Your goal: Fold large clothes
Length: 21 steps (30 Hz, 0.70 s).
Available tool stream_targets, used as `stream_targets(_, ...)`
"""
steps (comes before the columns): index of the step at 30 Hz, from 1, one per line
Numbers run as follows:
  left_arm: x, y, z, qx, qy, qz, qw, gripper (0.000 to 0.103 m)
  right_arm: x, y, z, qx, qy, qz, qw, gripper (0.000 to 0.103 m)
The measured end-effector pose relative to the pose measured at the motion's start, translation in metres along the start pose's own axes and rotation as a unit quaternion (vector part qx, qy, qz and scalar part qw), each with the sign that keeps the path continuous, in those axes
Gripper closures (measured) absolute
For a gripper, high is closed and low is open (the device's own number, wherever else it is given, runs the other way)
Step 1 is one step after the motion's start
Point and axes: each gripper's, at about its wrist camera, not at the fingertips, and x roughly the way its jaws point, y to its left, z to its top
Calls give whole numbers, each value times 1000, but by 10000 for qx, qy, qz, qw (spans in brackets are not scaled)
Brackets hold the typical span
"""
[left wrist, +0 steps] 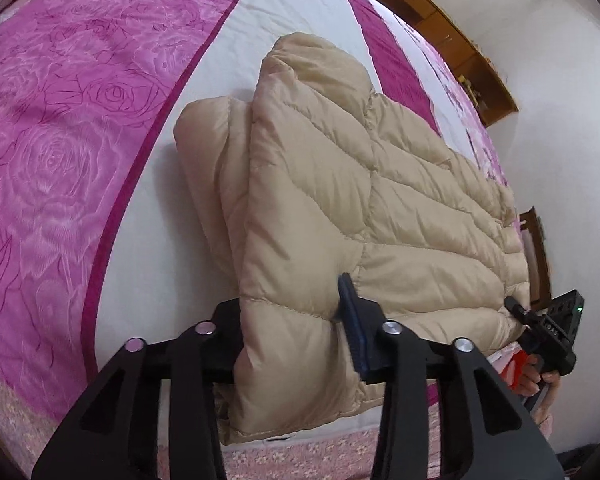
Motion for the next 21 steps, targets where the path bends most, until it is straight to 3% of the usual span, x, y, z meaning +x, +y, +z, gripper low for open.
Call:
stream_targets(8,-33,-9,-5,412,-418,797,9951,41,-2,-4,-8,-46,-165,-488,9987,29)
stream_targets(11,-52,-16,-5,543,-627,901,9925,40,-3,-12,-10,86,-118,-372,9992,24)
stream_targets(14,-63,-33,-4,706,-687,748,9923,40,1,-18,-8,168,-25,-223,9996,23)
stream_targets(21,-36,-70,-2,1146,-437,645,9903,40,14,-26,-6,352,186,141,9991,22)
